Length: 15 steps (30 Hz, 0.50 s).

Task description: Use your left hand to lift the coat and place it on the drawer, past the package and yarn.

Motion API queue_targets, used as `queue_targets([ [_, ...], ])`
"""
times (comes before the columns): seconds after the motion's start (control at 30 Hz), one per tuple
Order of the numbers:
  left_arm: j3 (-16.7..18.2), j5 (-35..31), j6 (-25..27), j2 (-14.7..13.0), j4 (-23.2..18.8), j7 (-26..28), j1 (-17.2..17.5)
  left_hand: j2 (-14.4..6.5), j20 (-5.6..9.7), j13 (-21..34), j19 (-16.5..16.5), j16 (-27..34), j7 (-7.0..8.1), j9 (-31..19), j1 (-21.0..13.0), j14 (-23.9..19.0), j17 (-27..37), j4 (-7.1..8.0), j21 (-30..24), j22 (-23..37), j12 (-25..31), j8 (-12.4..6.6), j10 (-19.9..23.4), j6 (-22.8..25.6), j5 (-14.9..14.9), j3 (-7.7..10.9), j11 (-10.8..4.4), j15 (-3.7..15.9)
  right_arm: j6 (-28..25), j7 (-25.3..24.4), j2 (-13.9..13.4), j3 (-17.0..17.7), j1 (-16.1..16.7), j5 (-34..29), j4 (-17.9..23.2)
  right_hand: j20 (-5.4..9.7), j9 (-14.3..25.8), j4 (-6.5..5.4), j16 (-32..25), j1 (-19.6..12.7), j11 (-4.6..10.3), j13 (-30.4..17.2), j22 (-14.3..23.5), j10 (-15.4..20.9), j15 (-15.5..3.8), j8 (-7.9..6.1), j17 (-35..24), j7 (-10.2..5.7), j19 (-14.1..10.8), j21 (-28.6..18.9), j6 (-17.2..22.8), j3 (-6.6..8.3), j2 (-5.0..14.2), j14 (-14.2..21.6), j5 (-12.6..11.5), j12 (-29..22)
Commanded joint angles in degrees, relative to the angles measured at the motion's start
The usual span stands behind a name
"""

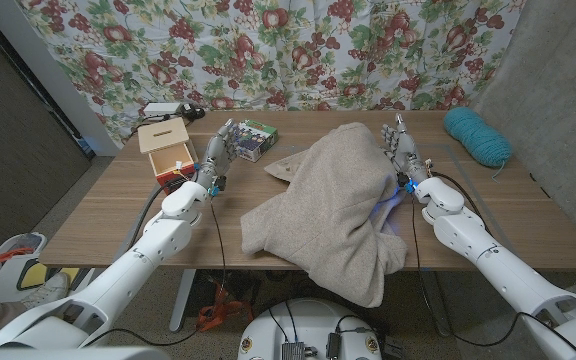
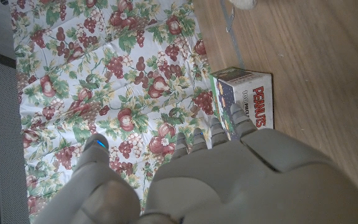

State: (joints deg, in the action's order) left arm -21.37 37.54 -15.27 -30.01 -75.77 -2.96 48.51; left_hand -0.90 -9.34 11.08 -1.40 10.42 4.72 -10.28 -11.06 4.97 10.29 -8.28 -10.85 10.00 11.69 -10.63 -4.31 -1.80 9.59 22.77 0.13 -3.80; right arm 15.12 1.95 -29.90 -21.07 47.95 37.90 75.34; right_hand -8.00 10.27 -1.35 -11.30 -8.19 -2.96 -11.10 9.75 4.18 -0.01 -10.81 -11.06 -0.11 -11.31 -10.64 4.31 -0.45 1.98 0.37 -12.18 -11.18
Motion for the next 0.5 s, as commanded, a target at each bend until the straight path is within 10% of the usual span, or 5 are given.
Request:
queue_targets([
  [0.03, -1.7, -0.3, 1.2, -2.0, -0.7, -4.9, -1.2, -0.3, -0.43, 0.2, -1.2, -0.4, -0.37, -0.2, -0.5, 2.0, 0.1, 0.14, 0.2, 0.1, -0.3, 0.06, -1.9, -0.8, 0.4, 0.52, 0.26, -0.41, -0.1, -0.5, -0.1, 0.0, 0.0, -0.5, 0.5, 0.17, 0.3, -0.29, -0.3, -0.3, 0.13, -0.2, 0.1, 0.4, -0.04, -0.23, -0.3, 0.01, -0.5, -0.3, 0.3, -0.01, 0.08, 0.2, -0.2, -0.3],
  [0.5, -2.0, -0.4, 1.1, -2.0, -2.3, -4.4, -0.2, -0.4, -0.46, 0.2, -1.7, -0.4, -0.32, -0.1, -0.5, 2.7, 0.1, 0.14, 0.2, 0.1, -0.2, 0.05, -2.2, -0.9, 0.4, 0.56, 0.33, -0.59, -0.4, -0.7, -0.2, -0.2, -0.1, -0.8, 0.7, 0.11, 0.3, -0.23, -0.3, -0.4, 0.13, -0.2, 0.1, 0.4, -0.13, -0.23, -0.3, -0.02, -0.5, -0.3, 0.3, -0.02, 0.10, 0.2, -0.1, -0.3],
])
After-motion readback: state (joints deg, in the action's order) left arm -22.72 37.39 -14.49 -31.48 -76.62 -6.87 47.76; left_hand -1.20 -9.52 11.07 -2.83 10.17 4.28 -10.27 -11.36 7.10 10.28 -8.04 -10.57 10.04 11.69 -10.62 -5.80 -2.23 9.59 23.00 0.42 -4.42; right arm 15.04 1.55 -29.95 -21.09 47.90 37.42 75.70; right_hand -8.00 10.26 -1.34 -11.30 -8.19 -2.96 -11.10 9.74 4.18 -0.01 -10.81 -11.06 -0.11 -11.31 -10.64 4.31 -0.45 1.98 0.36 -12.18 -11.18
